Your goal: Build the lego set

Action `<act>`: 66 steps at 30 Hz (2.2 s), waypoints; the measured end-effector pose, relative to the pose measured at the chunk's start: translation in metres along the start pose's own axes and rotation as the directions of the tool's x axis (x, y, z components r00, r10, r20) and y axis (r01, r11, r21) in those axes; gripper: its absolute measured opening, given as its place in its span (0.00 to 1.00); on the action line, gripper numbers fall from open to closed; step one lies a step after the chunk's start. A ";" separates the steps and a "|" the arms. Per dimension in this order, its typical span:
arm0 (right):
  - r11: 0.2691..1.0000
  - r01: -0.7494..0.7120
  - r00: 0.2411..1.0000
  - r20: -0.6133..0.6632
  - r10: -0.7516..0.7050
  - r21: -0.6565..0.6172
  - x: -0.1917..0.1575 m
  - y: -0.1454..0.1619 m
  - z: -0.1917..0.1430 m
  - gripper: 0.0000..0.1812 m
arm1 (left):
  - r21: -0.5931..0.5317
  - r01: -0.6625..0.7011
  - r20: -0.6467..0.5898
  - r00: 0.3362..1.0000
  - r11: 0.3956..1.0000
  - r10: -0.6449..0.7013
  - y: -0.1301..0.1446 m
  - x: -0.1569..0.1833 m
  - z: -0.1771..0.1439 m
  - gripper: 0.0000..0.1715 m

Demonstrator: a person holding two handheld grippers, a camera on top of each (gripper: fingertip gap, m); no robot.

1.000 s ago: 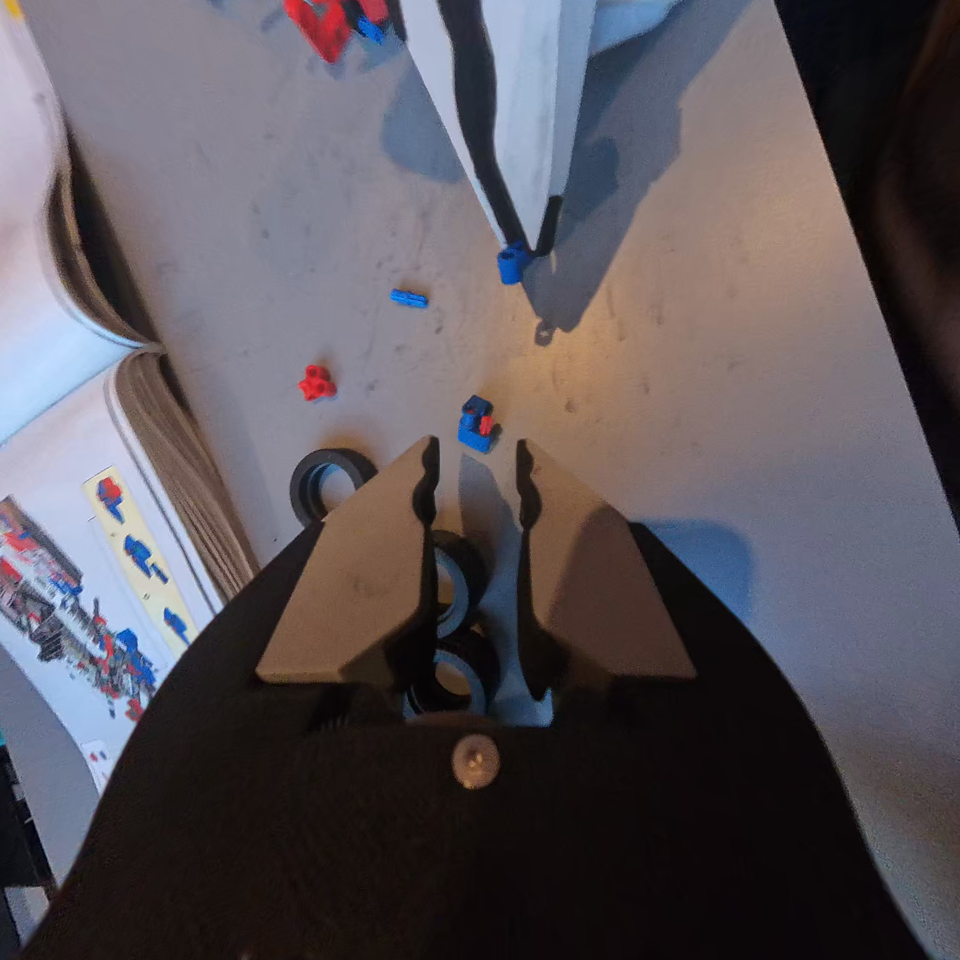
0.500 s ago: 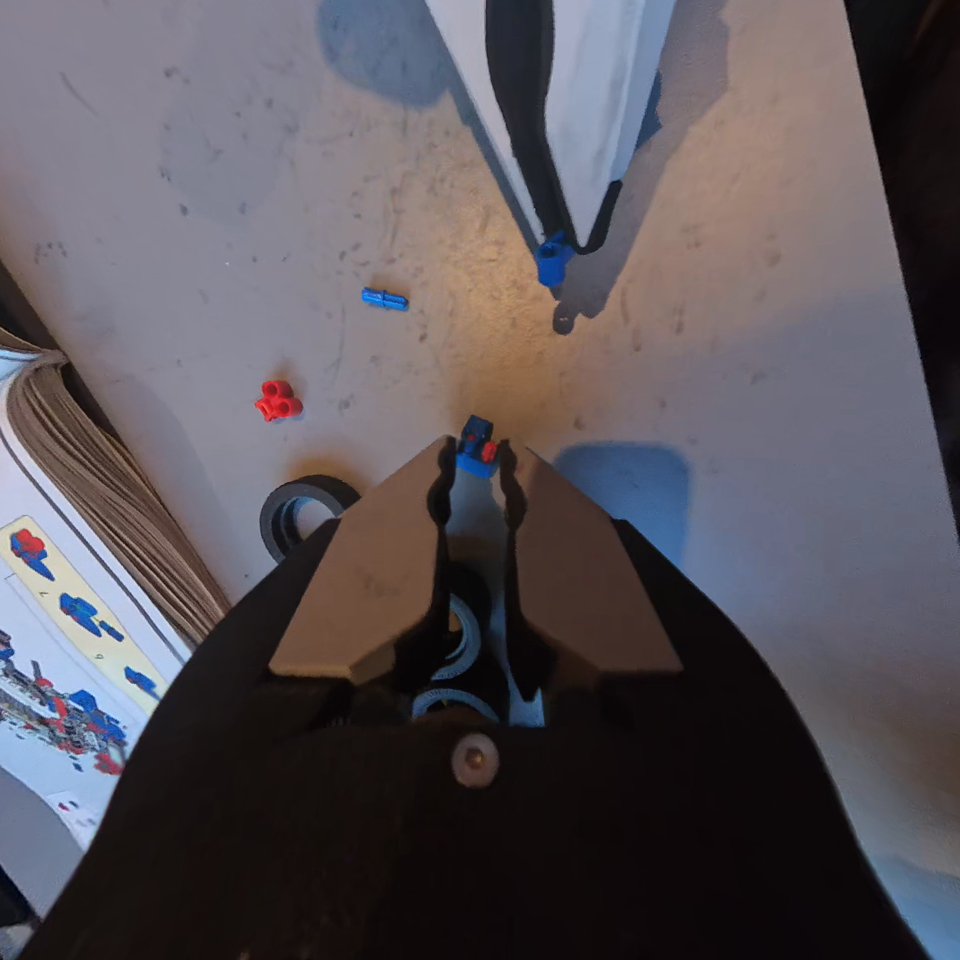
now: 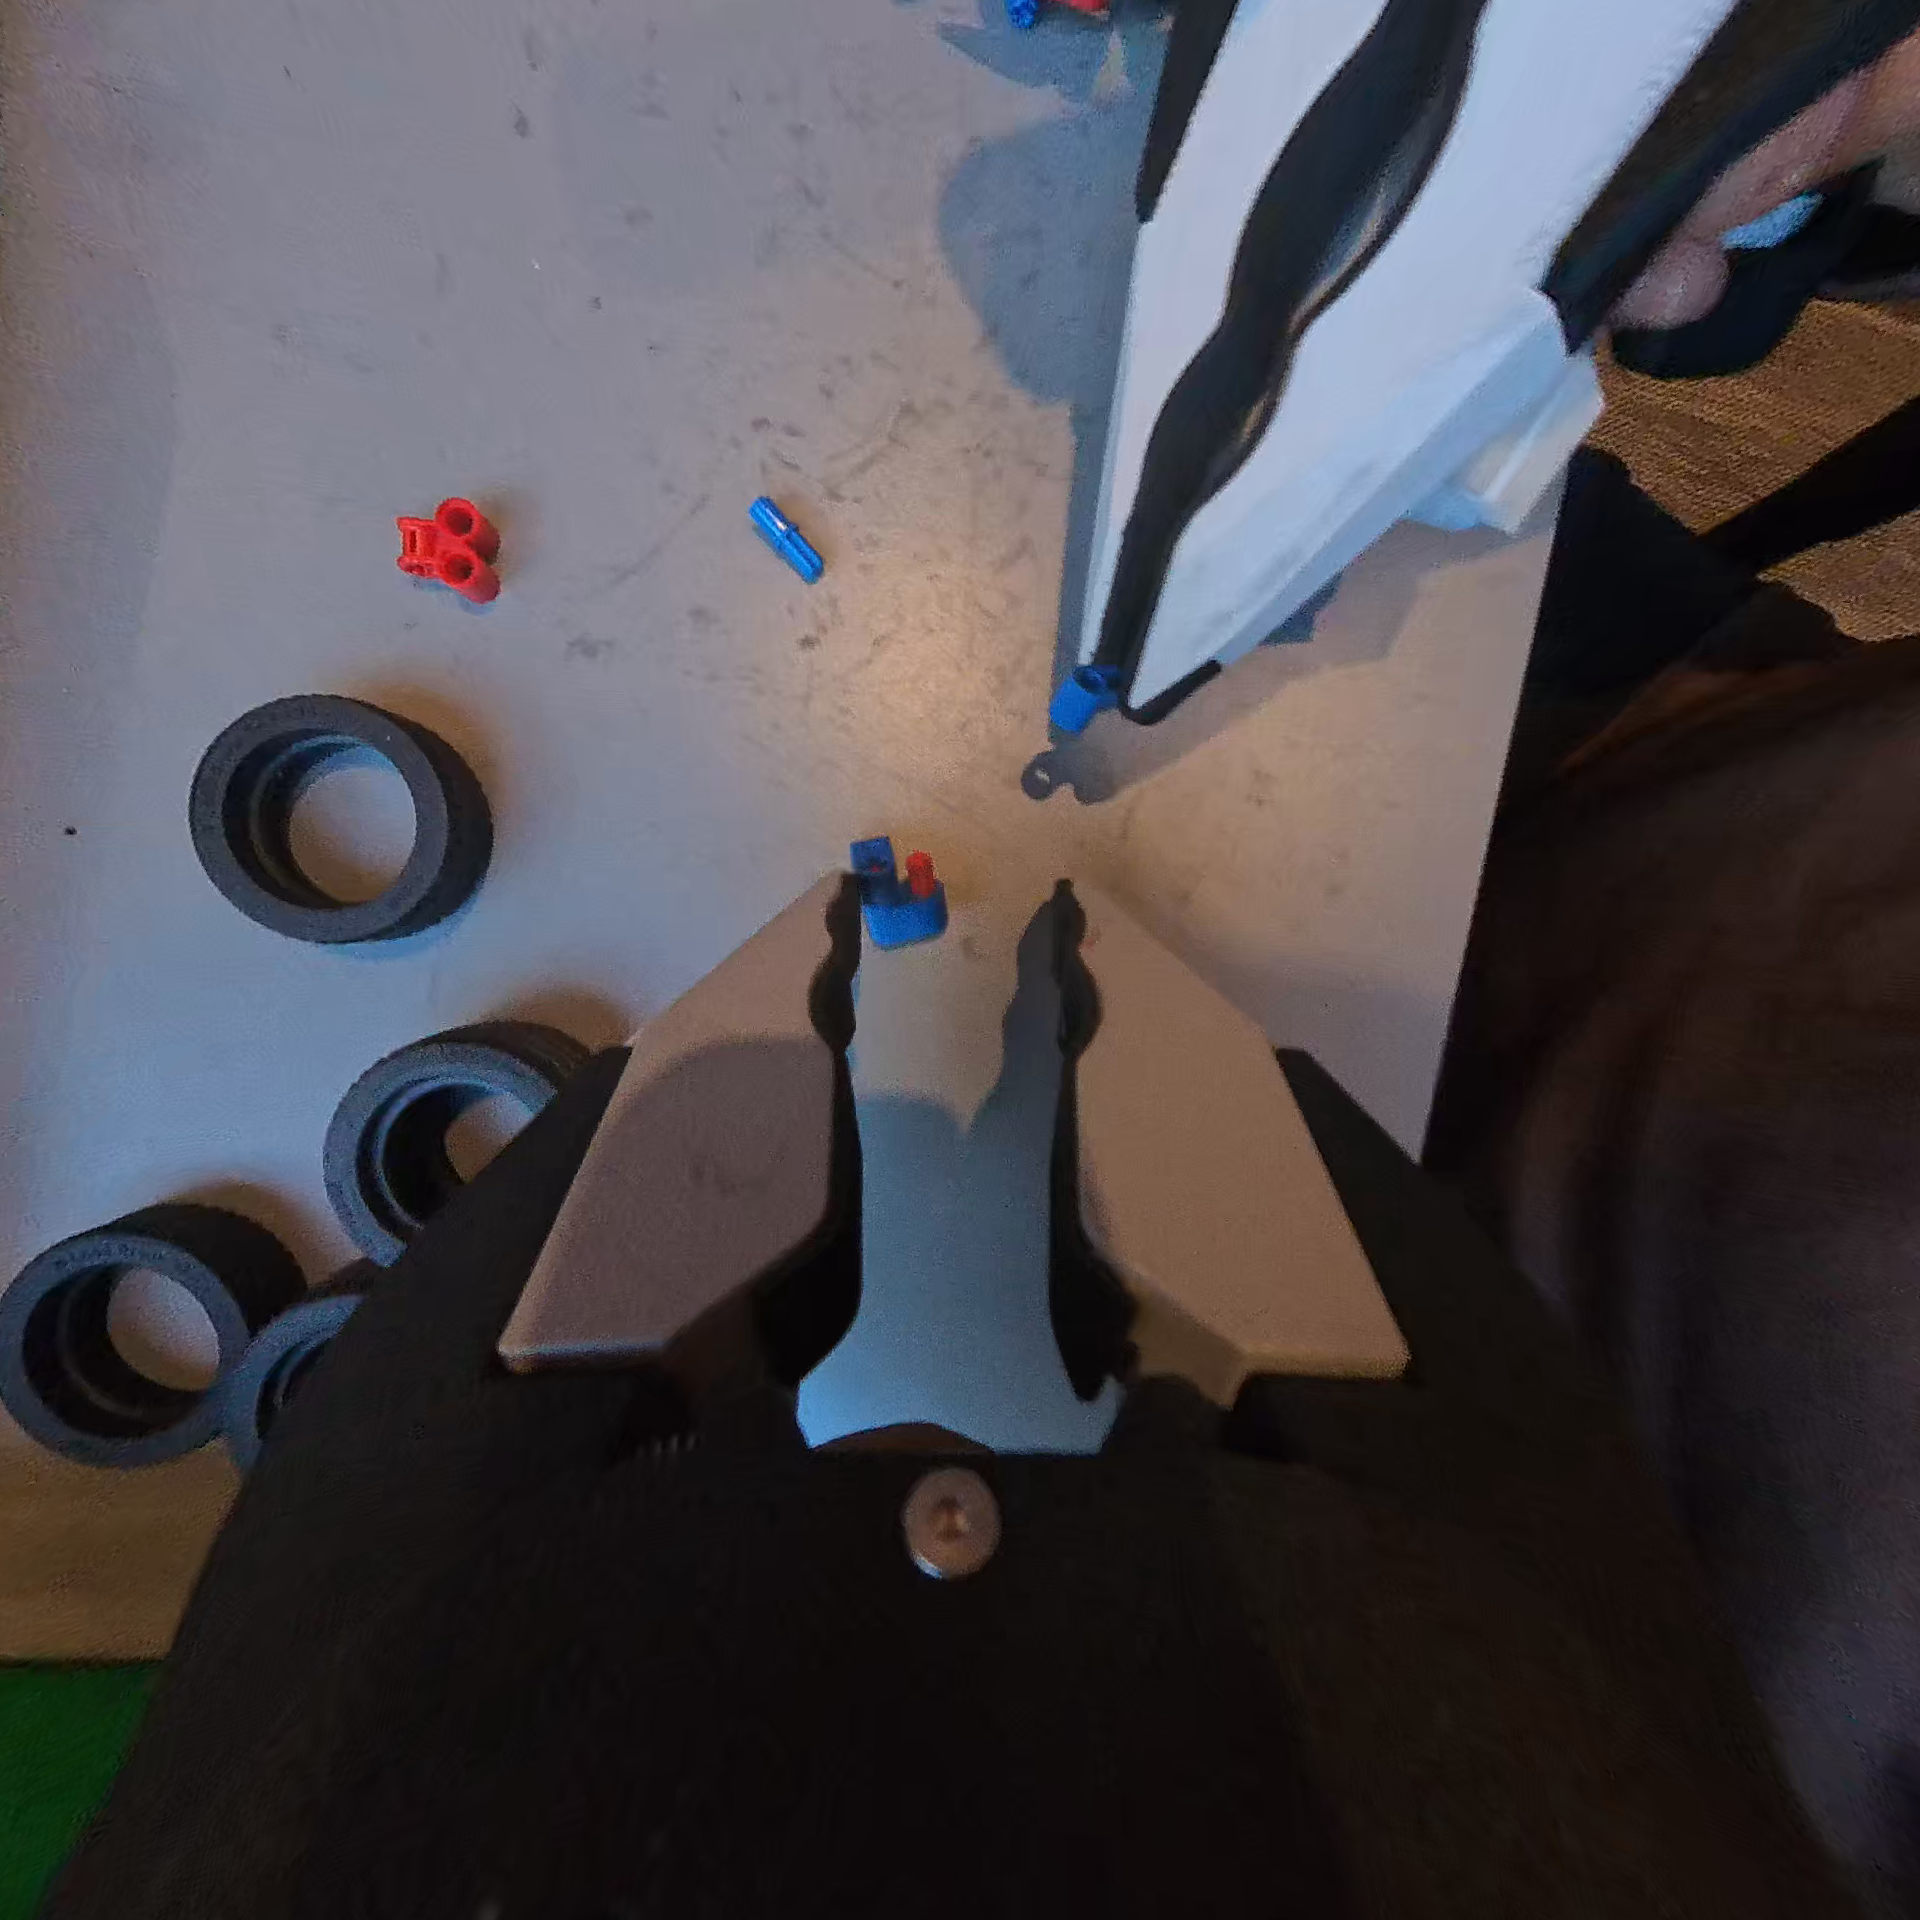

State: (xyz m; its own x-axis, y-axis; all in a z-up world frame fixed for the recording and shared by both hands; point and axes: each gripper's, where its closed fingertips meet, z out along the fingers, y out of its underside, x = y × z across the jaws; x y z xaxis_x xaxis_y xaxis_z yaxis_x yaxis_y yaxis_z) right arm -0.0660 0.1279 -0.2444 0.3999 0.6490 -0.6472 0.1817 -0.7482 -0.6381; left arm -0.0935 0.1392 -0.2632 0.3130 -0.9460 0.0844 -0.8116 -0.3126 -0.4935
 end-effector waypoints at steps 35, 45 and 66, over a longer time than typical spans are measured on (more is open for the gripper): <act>0.969 -0.235 0.910 0.332 0.248 -0.080 -0.036 -0.007 -0.008 0.03 | 0.166 -0.669 0.438 0.708 0.724 0.554 -0.031 0.027 -0.024 0.10; 0.950 -0.249 0.899 0.320 0.300 -0.191 -0.038 0.011 -0.003 0.03 | 0.007 -0.833 0.500 0.482 0.553 0.720 -0.024 0.039 -0.014 0.11; 0.992 -0.010 0.992 0.120 0.026 -0.126 -0.021 0.006 0.000 0.08 | 0.038 -0.744 0.456 0.607 0.667 0.651 -0.024 0.032 -0.004 0.04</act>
State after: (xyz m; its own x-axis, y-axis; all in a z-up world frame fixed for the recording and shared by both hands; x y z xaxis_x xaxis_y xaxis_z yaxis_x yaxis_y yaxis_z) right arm -0.0728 0.1093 -0.2347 0.2938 0.6414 -0.7087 0.2894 -0.7663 -0.5736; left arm -0.0665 0.1164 -0.2449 -0.1132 -0.7389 -0.6642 -0.7556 0.4982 -0.4254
